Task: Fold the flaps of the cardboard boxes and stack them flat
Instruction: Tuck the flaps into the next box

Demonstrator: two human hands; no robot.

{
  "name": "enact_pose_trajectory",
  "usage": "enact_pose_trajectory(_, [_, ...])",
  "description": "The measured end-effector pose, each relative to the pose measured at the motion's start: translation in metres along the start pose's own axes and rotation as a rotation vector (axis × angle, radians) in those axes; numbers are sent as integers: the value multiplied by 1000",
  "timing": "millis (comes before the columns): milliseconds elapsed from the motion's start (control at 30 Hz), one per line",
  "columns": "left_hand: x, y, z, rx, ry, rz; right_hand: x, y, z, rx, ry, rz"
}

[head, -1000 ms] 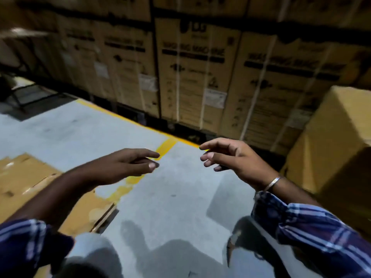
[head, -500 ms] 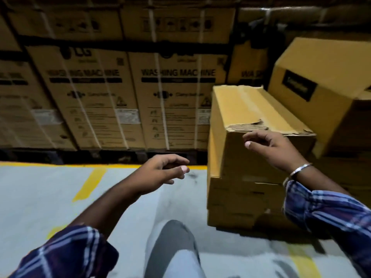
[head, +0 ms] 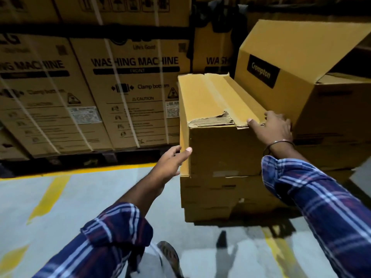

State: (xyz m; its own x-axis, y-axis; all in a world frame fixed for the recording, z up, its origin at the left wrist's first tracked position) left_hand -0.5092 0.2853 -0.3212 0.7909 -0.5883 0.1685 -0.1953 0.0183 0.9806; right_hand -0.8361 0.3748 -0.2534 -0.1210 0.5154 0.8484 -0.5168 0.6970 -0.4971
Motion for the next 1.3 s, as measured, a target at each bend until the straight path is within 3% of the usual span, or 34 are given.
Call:
enact_pose_trajectory(200, [-20, 7, 27, 18, 31, -188, 4, -10, 3, -45, -5, 168])
enact_pose_trajectory(367, [-10, 9, 37, -26, 191, -282, 7, -24, -1, -15, -85, 268])
enact_pose_trajectory(600, [26, 28, 13, -155, 351, -283, 17, -21, -38, -13, -23, 420])
enact_pose_trajectory(767, [39, -34, -5, -15, 500, -293, -23, 8, -68, -113, -82, 655])
enact_pose_trajectory(900, [42, -102, -4, 262, 609, -490, -43, 23, -81, -313, -165, 968])
enact_pose_trajectory(1067, [12, -163, -11, 527, 506, -681, -52, 26, -94, -393, -269, 1057])
enact_pose_trajectory(1167, [-11, -183, -9, 548, 362, -802, -56, 28, -98, -405, -294, 1043])
enact_pose_trajectory(1300, [-39, -194, -7, 539, 318, -987, -57, 27, -109, -392, -311, 1034])
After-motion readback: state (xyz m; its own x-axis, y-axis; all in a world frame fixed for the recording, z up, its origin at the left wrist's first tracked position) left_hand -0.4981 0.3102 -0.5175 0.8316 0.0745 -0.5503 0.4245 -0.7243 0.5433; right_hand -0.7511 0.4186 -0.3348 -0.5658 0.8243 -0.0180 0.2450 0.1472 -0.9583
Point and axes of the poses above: each hand's wrist, its own z-axis towards the middle knuckle, its own x-axis out of the back of the hand, y = z × x, the point moved 7 cm from there along z, towards the middle knuckle, and after that the axes turned 7 degrees about -x, right-handed, at the moved point
